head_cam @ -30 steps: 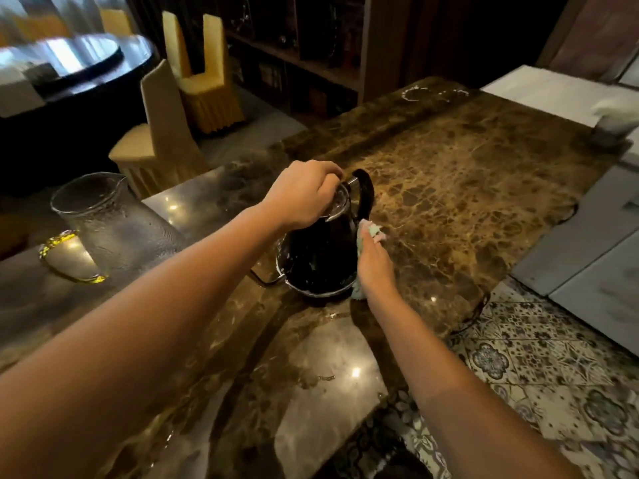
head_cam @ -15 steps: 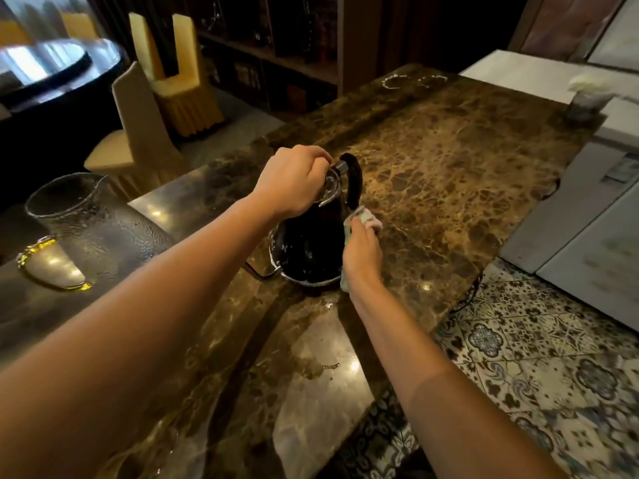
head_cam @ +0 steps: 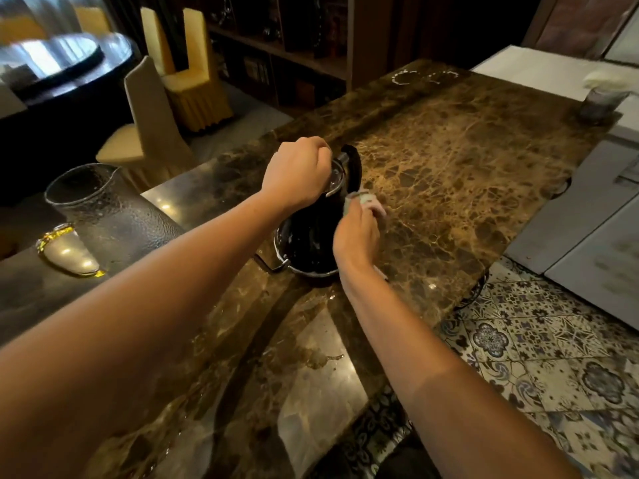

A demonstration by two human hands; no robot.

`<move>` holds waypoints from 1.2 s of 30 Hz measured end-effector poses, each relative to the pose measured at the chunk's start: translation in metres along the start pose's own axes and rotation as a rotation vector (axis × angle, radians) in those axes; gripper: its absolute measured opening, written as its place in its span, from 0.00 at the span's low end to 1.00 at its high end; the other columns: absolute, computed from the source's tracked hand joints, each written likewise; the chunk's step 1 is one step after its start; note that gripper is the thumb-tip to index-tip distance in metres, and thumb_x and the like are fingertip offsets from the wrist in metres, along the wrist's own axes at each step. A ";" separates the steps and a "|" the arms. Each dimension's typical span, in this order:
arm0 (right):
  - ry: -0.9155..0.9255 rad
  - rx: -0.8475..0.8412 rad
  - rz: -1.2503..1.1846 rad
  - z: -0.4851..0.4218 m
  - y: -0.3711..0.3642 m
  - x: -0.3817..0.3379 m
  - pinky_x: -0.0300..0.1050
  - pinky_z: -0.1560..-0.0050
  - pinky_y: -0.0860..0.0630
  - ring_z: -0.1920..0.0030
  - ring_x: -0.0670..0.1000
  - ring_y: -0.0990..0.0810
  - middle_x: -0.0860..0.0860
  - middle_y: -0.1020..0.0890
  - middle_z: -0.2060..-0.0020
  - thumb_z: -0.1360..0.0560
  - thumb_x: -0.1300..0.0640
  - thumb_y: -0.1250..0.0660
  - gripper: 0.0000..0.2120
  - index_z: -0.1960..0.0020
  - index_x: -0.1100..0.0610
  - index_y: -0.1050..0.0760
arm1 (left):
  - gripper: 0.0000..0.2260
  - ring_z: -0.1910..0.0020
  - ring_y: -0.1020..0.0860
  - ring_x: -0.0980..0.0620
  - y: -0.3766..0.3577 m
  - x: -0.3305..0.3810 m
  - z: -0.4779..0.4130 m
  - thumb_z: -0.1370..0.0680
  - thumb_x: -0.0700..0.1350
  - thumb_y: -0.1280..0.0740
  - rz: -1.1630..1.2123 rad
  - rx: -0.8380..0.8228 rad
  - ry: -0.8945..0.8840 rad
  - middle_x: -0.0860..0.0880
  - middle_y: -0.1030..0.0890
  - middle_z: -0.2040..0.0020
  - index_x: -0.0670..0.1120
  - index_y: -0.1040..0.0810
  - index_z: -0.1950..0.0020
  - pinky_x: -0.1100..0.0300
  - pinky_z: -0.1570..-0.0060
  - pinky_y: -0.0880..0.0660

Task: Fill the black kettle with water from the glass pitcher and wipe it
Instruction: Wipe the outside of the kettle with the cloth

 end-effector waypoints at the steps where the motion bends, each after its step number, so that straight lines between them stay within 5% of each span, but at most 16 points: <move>1: 0.099 -0.013 -0.027 0.008 -0.005 -0.010 0.53 0.30 0.37 0.32 0.58 0.30 0.58 0.27 0.31 0.17 0.47 0.51 0.24 0.29 0.60 0.30 | 0.18 0.58 0.19 0.52 0.000 0.000 0.000 0.18 0.46 0.47 0.008 0.014 0.013 0.49 0.17 0.52 0.44 0.19 0.40 0.59 0.59 0.23; 5: 0.391 -0.075 -0.089 0.047 -0.017 -0.010 0.40 0.36 0.38 0.37 0.48 0.29 0.57 0.25 0.35 0.16 0.49 0.49 0.22 0.31 0.62 0.29 | 0.17 0.55 0.19 0.51 0.000 -0.001 0.004 0.17 0.48 0.46 0.025 0.121 0.129 0.49 0.17 0.50 0.45 0.20 0.41 0.53 0.52 0.20; 9: 0.201 -0.224 0.141 0.003 -0.018 0.009 0.53 0.24 0.46 0.25 0.60 0.38 0.63 0.33 0.26 0.16 0.46 0.53 0.28 0.26 0.63 0.35 | 0.17 0.54 0.23 0.48 0.001 -0.003 0.006 0.17 0.50 0.47 -0.046 0.238 0.399 0.48 0.21 0.51 0.44 0.21 0.41 0.53 0.56 0.28; 12: -0.009 -0.375 0.069 -0.036 -0.014 0.002 0.56 0.28 0.35 0.31 0.60 0.29 0.56 0.25 0.34 0.19 0.38 0.48 0.30 0.30 0.59 0.29 | 0.19 0.49 0.22 0.44 0.013 -0.008 0.004 0.16 0.51 0.48 0.000 0.130 0.520 0.45 0.20 0.47 0.41 0.24 0.39 0.52 0.53 0.30; 15: -0.013 -0.436 -0.040 -0.048 -0.019 -0.002 0.57 0.33 0.27 0.42 0.54 0.20 0.51 0.19 0.45 0.27 0.34 0.40 0.24 0.46 0.52 0.21 | 0.20 0.46 0.22 0.39 0.028 -0.010 0.004 0.15 0.50 0.50 -0.132 -0.111 0.306 0.39 0.20 0.46 0.38 0.24 0.40 0.46 0.46 0.26; 17: 0.065 -0.461 -0.125 -0.036 -0.021 -0.013 0.57 0.34 0.27 0.42 0.52 0.19 0.53 0.18 0.43 0.29 0.33 0.39 0.29 0.40 0.53 0.22 | 0.23 0.45 0.22 0.40 0.038 -0.019 0.003 0.16 0.54 0.52 -0.271 -0.156 0.100 0.40 0.20 0.45 0.41 0.23 0.40 0.45 0.44 0.26; 21: 0.289 -0.538 -0.309 -0.002 -0.023 -0.020 0.53 0.28 0.32 0.31 0.51 0.26 0.54 0.24 0.32 0.21 0.43 0.43 0.25 0.28 0.53 0.32 | 0.24 0.25 0.35 0.46 0.046 -0.037 -0.005 0.20 0.54 0.50 -0.314 -0.276 -0.203 0.44 0.30 0.26 0.48 0.25 0.30 0.48 0.26 0.38; 24: 0.408 -0.442 -0.035 -0.004 -0.028 0.005 0.55 0.26 0.37 0.27 0.55 0.32 0.56 0.28 0.29 0.18 0.44 0.49 0.26 0.25 0.55 0.35 | 0.20 0.32 0.27 0.52 0.044 -0.037 0.000 0.20 0.46 0.46 -0.113 -0.283 -0.182 0.48 0.21 0.33 0.48 0.20 0.35 0.52 0.30 0.33; 29: 0.027 -0.424 0.080 -0.036 -0.015 0.022 0.55 0.29 0.35 0.31 0.59 0.29 0.58 0.27 0.30 0.19 0.42 0.50 0.27 0.25 0.56 0.34 | 0.17 0.42 0.23 0.59 0.038 -0.029 0.010 0.17 0.41 0.46 0.059 -0.151 -0.012 0.51 0.18 0.40 0.47 0.19 0.36 0.74 0.47 0.32; 32: 0.127 -0.437 -0.003 -0.025 -0.019 0.000 0.58 0.32 0.30 0.37 0.54 0.23 0.51 0.21 0.38 0.26 0.32 0.48 0.30 0.34 0.48 0.27 | 0.18 0.43 0.21 0.57 0.034 -0.025 0.015 0.18 0.43 0.45 0.054 -0.056 0.042 0.50 0.17 0.41 0.47 0.18 0.38 0.69 0.44 0.28; 36: 0.347 -0.505 -0.225 -0.009 -0.020 -0.025 0.55 0.34 0.27 0.38 0.48 0.21 0.47 0.18 0.40 0.22 0.36 0.46 0.14 0.46 0.34 0.23 | 0.17 0.50 0.19 0.54 0.023 -0.016 0.027 0.18 0.46 0.45 0.067 0.096 0.147 0.51 0.15 0.47 0.50 0.17 0.40 0.54 0.46 0.22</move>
Point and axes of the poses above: each hand's wrist, its own z-axis away from the middle knuckle, its own y-axis out of the back of the hand, x = y × z, the point moved 1 cm from there along -z, towards the middle knuckle
